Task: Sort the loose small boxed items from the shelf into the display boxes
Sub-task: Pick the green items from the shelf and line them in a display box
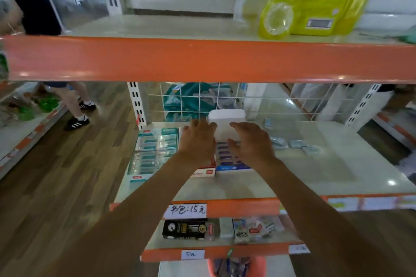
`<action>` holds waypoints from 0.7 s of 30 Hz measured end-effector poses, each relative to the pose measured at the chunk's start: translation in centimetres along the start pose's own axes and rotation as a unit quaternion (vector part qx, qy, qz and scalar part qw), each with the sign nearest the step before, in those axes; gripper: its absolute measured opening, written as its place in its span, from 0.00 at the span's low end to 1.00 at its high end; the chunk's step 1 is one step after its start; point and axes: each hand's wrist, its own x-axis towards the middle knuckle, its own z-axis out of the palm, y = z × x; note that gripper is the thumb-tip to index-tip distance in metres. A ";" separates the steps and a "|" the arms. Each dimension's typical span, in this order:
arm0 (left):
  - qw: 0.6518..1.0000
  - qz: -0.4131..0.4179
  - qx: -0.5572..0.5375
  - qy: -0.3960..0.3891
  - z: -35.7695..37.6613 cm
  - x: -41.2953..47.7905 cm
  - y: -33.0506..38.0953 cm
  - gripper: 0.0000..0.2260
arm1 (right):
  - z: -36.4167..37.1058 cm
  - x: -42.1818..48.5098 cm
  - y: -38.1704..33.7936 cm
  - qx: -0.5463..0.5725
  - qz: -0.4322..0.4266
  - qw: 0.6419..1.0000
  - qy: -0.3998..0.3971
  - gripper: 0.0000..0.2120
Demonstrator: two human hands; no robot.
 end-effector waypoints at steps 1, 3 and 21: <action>1.000 0.007 0.006 -0.004 0.1 0.3 0.8 0.16 | 0.0 -0.2 0.9 -0.005 0.006 1.000 -0.003 0.24; 1.000 0.021 0.015 -0.016 0.2 0.9 3.1 0.17 | -0.1 -0.9 3.2 -0.013 0.024 0.999 -0.017 0.25; 0.986 0.125 0.080 -0.071 5.5 4.7 19.6 0.18 | -1.6 -8.1 20.6 -0.103 0.178 0.977 -0.064 0.29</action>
